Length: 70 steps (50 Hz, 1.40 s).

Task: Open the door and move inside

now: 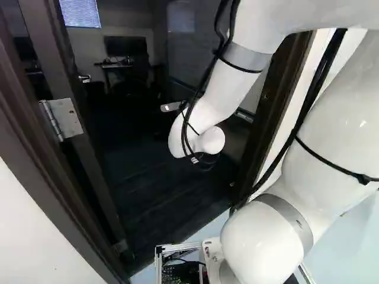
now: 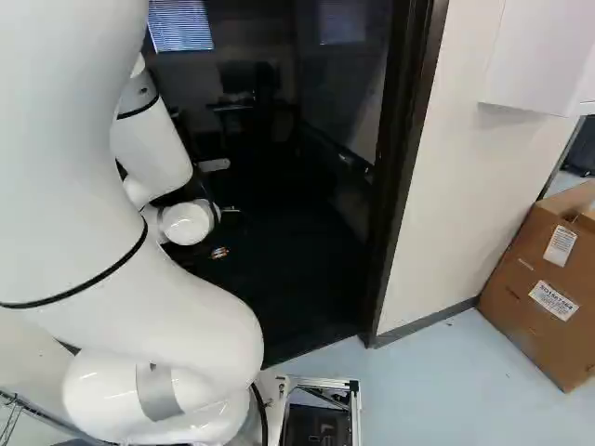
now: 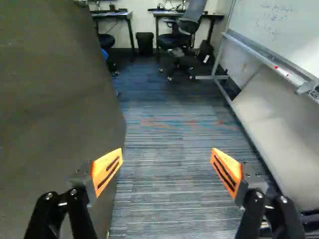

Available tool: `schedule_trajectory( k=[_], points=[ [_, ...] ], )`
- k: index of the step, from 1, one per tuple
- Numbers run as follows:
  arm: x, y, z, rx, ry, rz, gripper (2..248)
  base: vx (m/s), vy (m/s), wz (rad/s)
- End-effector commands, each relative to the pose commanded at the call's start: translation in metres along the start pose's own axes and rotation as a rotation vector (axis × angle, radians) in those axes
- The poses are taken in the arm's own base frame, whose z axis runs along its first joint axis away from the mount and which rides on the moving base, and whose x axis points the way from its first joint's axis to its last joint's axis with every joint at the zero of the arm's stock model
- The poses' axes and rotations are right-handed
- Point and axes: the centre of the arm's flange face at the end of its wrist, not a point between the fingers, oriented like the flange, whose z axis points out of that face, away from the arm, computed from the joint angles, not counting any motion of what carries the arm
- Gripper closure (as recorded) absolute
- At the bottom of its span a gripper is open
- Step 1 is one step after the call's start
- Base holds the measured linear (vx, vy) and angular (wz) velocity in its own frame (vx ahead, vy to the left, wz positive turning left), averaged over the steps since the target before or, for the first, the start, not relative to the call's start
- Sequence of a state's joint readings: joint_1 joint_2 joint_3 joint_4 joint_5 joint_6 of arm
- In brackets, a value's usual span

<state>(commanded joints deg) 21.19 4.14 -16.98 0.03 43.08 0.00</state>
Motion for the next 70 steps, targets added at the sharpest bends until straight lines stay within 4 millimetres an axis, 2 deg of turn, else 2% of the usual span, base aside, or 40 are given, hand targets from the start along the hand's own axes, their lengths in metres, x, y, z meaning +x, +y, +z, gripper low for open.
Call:
schedule_trajectory(
  k=[28,70],
  points=[
    [-0.02,0.028,-0.036,-0.084,0.006,0.04,3,0.0,0.0,0.0],
    [-0.034,0.075,-0.059,-0.237,0.013,0.113,3,0.0,0.0,0.0]
  ],
)
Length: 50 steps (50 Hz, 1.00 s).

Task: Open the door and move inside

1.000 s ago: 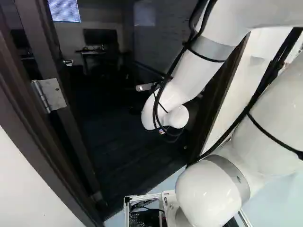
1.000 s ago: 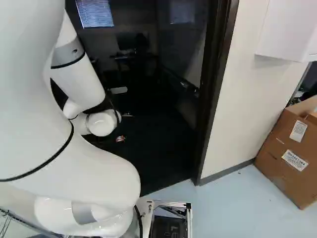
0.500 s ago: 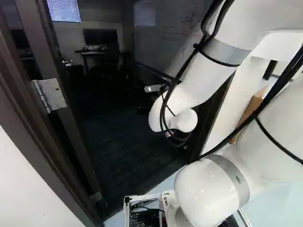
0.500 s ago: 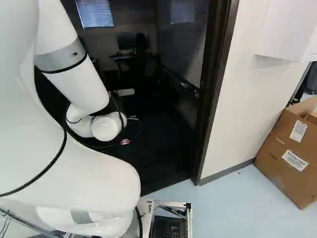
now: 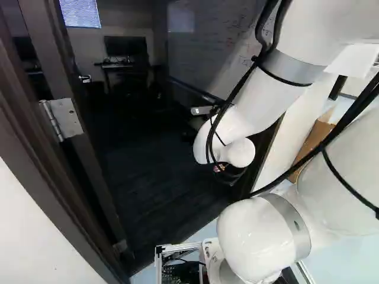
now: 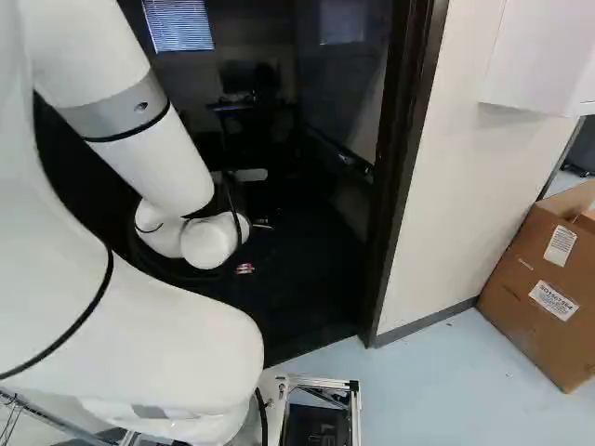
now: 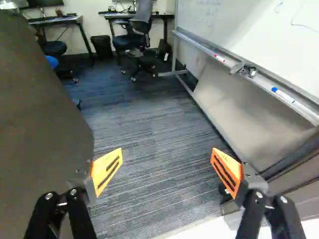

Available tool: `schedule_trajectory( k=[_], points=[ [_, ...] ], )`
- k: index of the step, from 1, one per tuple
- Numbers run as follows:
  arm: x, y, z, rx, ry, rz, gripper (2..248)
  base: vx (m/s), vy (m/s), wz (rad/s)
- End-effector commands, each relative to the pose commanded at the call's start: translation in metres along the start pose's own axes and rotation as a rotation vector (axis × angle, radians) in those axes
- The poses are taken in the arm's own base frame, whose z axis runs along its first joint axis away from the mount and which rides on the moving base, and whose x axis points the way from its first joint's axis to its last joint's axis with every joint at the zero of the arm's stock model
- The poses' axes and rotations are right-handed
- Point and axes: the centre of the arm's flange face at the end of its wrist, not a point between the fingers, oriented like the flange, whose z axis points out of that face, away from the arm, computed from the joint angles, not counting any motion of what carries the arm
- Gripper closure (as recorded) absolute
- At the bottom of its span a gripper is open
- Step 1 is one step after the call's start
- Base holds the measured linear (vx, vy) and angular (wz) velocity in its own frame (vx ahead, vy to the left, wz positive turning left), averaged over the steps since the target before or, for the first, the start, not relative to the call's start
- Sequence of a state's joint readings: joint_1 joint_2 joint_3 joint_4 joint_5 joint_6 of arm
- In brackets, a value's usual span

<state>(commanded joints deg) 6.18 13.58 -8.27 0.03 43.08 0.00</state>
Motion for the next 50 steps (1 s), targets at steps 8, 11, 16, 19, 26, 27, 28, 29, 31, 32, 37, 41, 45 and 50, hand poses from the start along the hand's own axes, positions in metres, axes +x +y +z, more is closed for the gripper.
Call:
schedule_trajectory(
  k=[8,11,16,19,26,27,28,29,31,32,37,41,45,50],
  points=[
    [-0.0003,0.0026,-0.0005,-0.008,0.0,0.004,3,0.0,0.0,0.0],
    [-0.0004,0.0028,-0.0006,-0.009,0.0,0.004,3,0.0,0.0,0.0],
    [-0.0004,0.0028,-0.0006,-0.009,0.0,0.004,3,0.0,0.0,0.0],
    [-0.0004,0.0028,-0.0006,-0.009,0.0,0.004,3,0.0,0.0,0.0],
    [-0.0004,0.0028,-0.0006,-0.009,0.0,0.004,3,0.0,0.0,0.0],
    [-0.0004,0.0028,-0.0006,-0.009,0.0,0.004,3,0.0,0.0,0.0],
    [-0.0004,0.0028,-0.0006,-0.009,0.0,0.004,3,0.014,0.02,0.045],
    [-0.0004,0.0028,-0.0006,-0.009,0.0,0.004,3,0.005,0.017,0.06],
    [-0.0004,0.0028,-0.0006,-0.009,0.0,0.004,3,0.015,0.019,0.055],
    [-0.0004,0.0028,-0.0006,-0.009,0.0,0.004,3,0.041,0.026,0.023],
    [-0.0004,0.0028,-0.0006,-0.009,0.0,0.004,3,0.035,0.006,0.0],
    [-0.0004,0.0028,-0.0006,-0.009,0.0,0.004,3,0.049,0.01,0.015],
    [-0.0004,0.0028,-0.0006,-0.009,0.0,0.004,3,0.071,-0.002,0.02],
    [-0.0004,0.0028,-0.0006,-0.009,0.0,0.004,3,0.074,-0.036,-0.007]
  ],
)
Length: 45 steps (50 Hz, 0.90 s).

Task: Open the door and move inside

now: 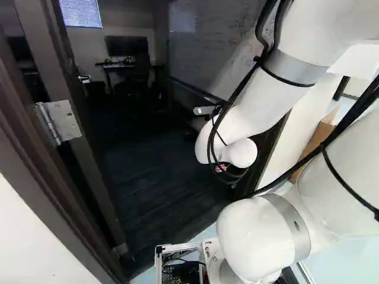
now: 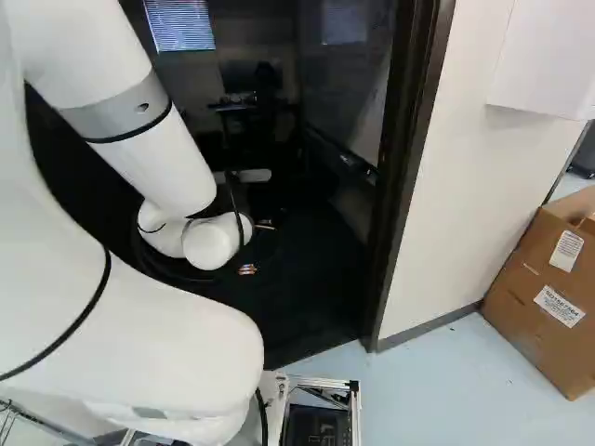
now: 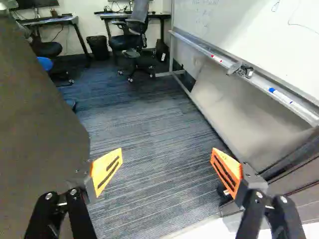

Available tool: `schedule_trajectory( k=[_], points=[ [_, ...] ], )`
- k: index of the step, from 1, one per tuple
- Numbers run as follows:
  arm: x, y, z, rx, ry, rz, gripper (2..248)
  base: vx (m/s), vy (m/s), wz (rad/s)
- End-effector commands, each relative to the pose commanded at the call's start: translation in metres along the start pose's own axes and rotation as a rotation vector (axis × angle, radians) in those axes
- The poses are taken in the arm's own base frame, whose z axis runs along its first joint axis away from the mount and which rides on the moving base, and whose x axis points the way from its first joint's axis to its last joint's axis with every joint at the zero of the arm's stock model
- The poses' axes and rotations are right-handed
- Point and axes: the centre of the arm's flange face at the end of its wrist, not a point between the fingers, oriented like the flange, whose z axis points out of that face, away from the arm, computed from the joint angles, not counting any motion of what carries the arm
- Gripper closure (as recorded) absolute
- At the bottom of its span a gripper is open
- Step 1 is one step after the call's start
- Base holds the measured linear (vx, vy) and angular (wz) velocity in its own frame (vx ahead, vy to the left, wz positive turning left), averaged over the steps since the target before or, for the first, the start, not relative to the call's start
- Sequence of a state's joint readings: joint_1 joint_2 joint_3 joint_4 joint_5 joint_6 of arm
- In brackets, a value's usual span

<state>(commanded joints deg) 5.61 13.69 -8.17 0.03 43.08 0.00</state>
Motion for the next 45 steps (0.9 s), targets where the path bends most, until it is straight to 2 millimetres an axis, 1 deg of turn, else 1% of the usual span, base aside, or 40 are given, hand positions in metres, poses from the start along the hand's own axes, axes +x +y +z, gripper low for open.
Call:
schedule_trajectory(
  k=[29,35,45],
  points=[
    [0.0,0.0,0.0,0.0,0.0,0.0,3,0.119,-0.044,0.004],
    [0.0,0.0,0.0,0.0,0.0,0.0,3,0.147,-0.002,0.207],
    [0.0,0.0,0.0,0.0,0.0,0.0,3,0.146,0.027,0.341]
  ],
)
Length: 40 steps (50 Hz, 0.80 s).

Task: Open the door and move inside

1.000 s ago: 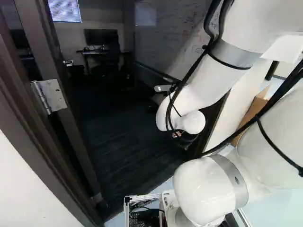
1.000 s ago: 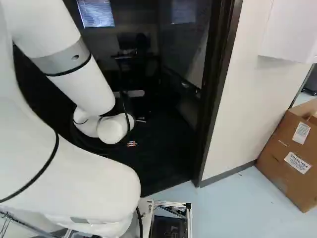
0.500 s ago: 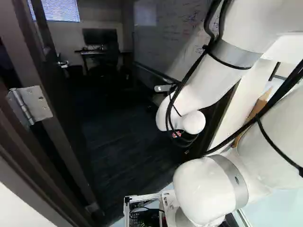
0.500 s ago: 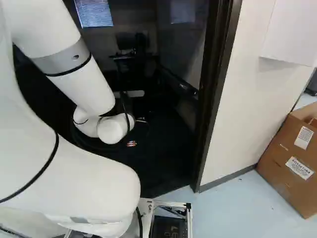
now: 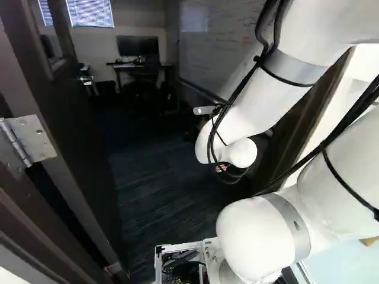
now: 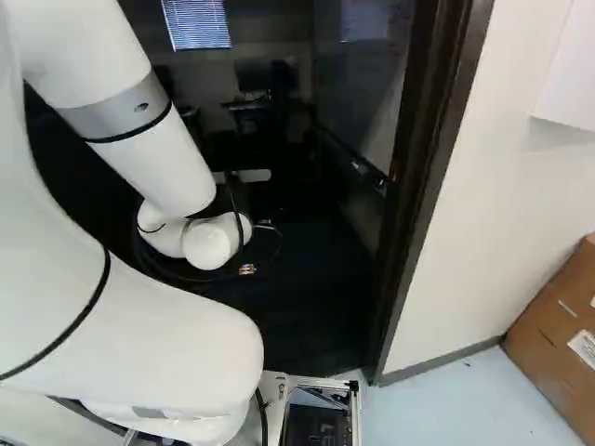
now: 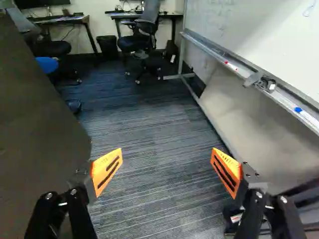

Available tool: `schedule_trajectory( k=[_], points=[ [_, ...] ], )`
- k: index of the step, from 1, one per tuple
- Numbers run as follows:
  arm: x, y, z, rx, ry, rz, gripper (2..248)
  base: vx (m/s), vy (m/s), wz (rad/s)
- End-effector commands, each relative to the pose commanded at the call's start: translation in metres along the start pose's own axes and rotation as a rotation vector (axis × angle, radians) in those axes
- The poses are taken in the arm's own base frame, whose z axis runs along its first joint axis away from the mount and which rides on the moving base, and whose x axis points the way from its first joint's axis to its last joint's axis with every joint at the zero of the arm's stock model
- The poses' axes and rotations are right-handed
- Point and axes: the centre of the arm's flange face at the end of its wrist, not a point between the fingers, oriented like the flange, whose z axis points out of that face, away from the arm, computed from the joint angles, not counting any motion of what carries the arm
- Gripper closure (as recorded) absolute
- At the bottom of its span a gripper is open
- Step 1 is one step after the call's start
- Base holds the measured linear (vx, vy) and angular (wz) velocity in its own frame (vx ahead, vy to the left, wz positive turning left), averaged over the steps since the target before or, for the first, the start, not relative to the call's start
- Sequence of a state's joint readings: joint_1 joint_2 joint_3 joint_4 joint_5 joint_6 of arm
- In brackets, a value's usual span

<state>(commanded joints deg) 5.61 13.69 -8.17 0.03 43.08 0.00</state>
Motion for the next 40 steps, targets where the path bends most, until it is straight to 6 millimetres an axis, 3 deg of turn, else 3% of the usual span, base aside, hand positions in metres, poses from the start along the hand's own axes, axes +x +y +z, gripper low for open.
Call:
schedule_trajectory(
  k=[30,40],
  points=[
    [0.0,0.0,0.0,0.0,0.0,0.0,3,0.15,0.035,0.362],
    [0.0,0.0,0.0,0.0,0.0,0.0,3,0.154,-0.002,0.156]
  ],
)
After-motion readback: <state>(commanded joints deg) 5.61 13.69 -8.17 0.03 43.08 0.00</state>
